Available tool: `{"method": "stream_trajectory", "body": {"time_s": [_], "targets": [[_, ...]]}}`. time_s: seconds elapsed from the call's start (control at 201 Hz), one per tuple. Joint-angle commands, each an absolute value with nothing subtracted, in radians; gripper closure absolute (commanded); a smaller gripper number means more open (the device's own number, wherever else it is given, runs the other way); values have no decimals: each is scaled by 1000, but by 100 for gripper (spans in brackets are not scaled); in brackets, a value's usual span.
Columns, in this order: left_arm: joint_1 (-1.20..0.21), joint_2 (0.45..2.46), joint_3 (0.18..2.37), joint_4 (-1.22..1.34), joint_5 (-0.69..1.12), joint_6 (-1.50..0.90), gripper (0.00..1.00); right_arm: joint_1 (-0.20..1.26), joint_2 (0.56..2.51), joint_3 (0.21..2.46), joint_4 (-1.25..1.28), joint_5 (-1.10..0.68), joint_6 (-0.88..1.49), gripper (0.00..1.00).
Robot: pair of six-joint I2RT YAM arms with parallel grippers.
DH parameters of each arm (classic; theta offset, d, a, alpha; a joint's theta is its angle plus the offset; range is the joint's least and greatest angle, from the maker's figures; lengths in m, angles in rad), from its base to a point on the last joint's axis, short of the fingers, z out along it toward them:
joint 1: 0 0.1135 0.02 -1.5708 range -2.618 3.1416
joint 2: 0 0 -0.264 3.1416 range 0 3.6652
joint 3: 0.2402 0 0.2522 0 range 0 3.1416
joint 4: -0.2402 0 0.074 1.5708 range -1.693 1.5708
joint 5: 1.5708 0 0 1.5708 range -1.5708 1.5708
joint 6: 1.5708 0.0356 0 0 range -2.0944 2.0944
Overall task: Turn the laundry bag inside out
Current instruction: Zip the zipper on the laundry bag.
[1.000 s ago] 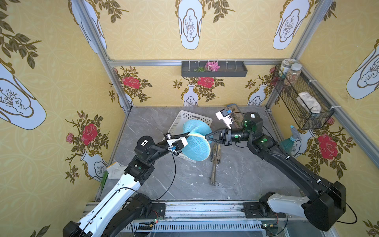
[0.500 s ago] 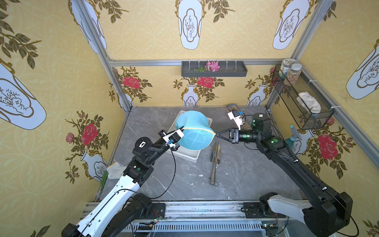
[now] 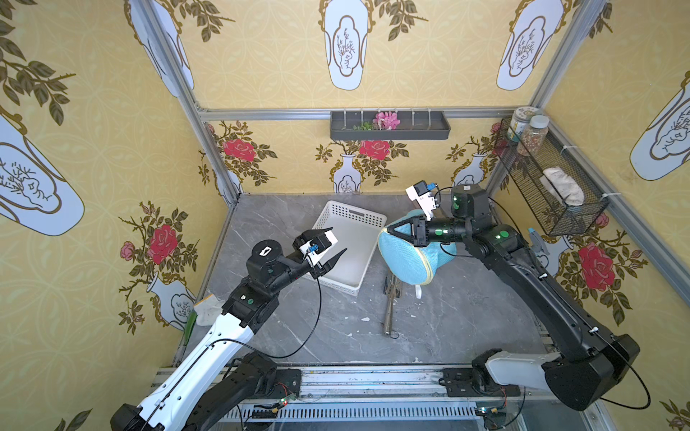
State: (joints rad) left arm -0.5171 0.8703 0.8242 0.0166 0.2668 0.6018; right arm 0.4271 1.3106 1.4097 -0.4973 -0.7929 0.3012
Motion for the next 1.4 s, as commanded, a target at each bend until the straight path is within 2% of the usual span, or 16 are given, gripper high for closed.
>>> {"method": "stream_trajectory", "body": {"time_s": [0.0,0.144,0.339,0.911,1.09,1.319,1.399], "targets": [[-517,910,853,-4,403,545,35,451,1343,1460,-613,-751,177,100],[-517,990,904,24,501,508,35,482,1367,1497,-655,-748,104,100],[-516,1091,996,-103,551,583,37,524,1392,1529,-683,-765,8,100],[-516,1176,1035,-138,688,561,38,604,1385,1535,-678,-696,-109,100],[-516,1186,1049,-177,651,579,56,612,1379,1531,-654,-690,-104,100],[-515,1177,1055,-184,638,600,99,605,1346,1502,-626,-620,-71,100],[-517,1162,1051,-177,637,603,100,579,1329,1483,-621,-586,-32,100]]}}
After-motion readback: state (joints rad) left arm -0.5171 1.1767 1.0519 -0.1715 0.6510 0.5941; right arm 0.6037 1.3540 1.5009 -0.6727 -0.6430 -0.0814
